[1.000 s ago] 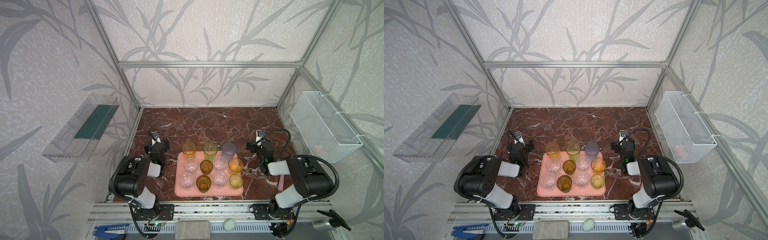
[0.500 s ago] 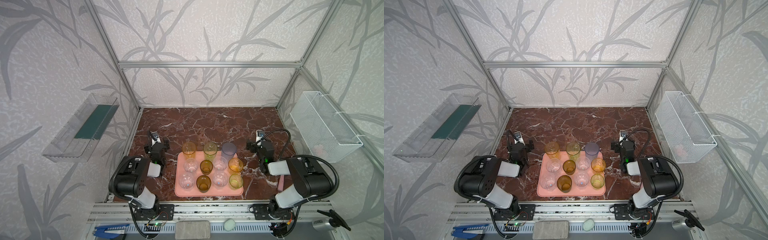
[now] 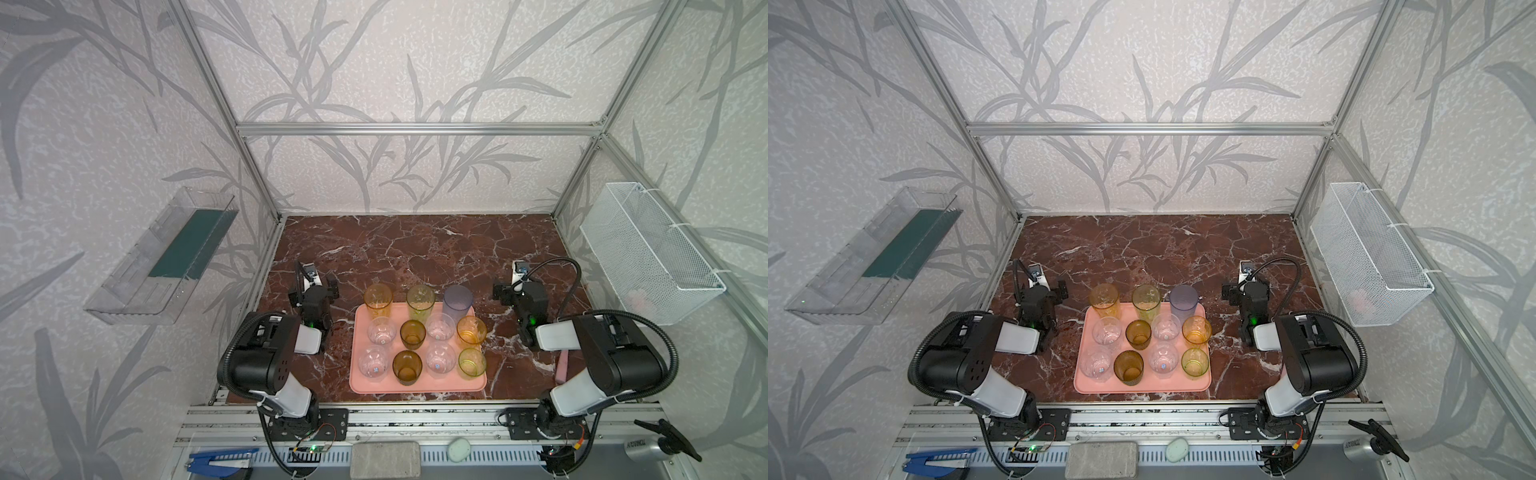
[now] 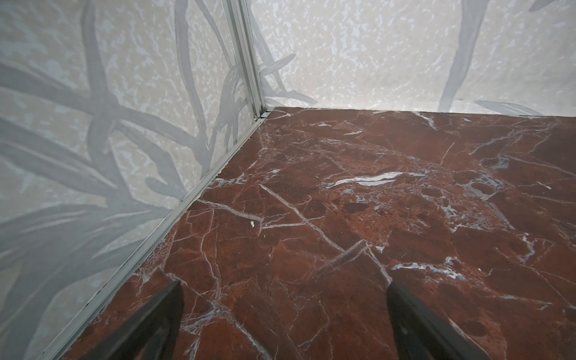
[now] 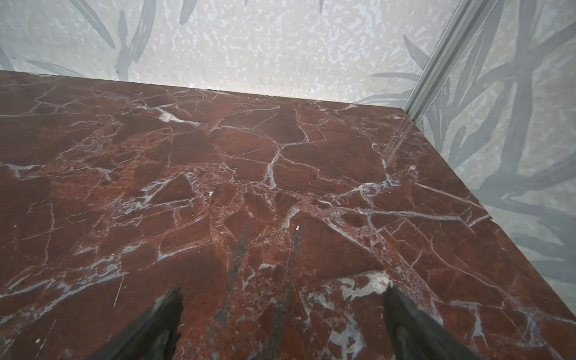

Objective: Place the glasses into the tray

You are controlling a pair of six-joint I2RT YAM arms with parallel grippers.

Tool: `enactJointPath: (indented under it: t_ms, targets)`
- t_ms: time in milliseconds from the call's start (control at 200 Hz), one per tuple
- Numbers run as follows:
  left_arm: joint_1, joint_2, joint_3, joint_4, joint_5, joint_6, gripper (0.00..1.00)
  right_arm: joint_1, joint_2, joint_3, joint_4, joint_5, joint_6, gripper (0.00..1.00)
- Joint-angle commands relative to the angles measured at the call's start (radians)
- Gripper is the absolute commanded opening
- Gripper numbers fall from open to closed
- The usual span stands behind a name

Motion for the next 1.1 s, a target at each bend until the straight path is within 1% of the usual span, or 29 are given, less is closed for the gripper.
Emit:
enactJointPath:
  t_ms: [0,130,240,405,490,515,550,575,640,670,705,735,755,830,880,915,975,1005,1060,1095]
  targets:
    - [0.002,0.007,0.013,0.011,0.008,-0.002,0.99,0.002,0.007,0.001,0.032,-0.001,-0.007,0.99]
    - [0.001,0.007,0.009,0.018,-0.001,-0.001,0.99,0.002,0.007,0.001,0.032,-0.001,-0.006,0.99]
    - [-0.012,0.0,-0.026,0.091,-0.027,0.007,0.99,0.002,0.007,0.001,0.032,-0.002,-0.006,0.99]
    - [-0.015,-0.001,-0.026,0.093,-0.029,0.009,0.99,0.001,0.007,0.001,0.032,-0.001,-0.006,0.99]
    - [-0.004,0.014,0.021,0.01,-0.007,0.001,0.99,0.001,0.006,0.001,0.032,-0.001,-0.007,0.99]
    - [0.012,0.005,0.025,-0.008,0.014,-0.019,0.99,0.002,0.007,0.001,0.032,-0.001,-0.006,0.99]
    - [0.023,-0.013,0.042,-0.08,0.026,-0.039,0.99,0.003,0.007,0.002,0.032,-0.001,-0.007,0.99]
    - [0.028,-0.017,0.042,-0.091,0.031,-0.044,0.99,0.002,0.007,0.001,0.032,-0.001,-0.008,0.99]
    - [0.025,0.001,0.026,-0.024,0.03,-0.022,0.99,0.003,0.007,0.002,0.032,-0.002,-0.006,0.99]
    - [0.008,-0.001,0.009,0.005,0.019,-0.003,0.99,0.003,0.007,0.001,0.032,-0.001,-0.007,0.99]
    - [-0.015,-0.002,-0.02,0.065,-0.004,0.013,0.99,0.002,0.007,0.002,0.032,-0.001,-0.006,0.99]
    - [-0.016,0.0,-0.047,0.137,-0.012,0.022,0.99,0.001,0.007,0.001,0.032,-0.001,-0.006,0.99]
    - [-0.019,-0.005,-0.056,0.149,-0.016,0.018,0.99,0.003,0.007,0.002,0.032,-0.001,-0.006,0.99]
    - [-0.015,-0.016,-0.027,0.081,-0.003,0.017,0.99,0.002,0.007,0.001,0.032,-0.001,-0.006,0.99]
    - [-0.005,-0.006,0.017,-0.012,0.0,-0.006,0.99,0.003,0.007,0.001,0.032,-0.001,-0.006,0.99]
    - [0.013,0.008,0.029,-0.018,0.026,-0.012,0.99,0.003,0.007,0.001,0.032,-0.001,-0.006,0.99]
    - [0.032,-0.019,0.046,-0.102,0.042,-0.049,0.99,0.003,0.007,0.001,0.032,-0.001,-0.006,0.99]
    - [0.035,-0.019,0.046,-0.105,0.043,-0.049,0.99,0.003,0.007,0.001,0.032,-0.001,-0.006,0.99]
    - [0.033,0.002,0.034,-0.04,0.038,-0.029,0.99,0.003,0.007,0.001,0.032,-0.001,-0.007,0.99]
    - [0.029,-0.007,0.035,-0.052,0.038,-0.031,0.99,0.003,0.006,0.002,0.032,-0.001,-0.006,0.99]
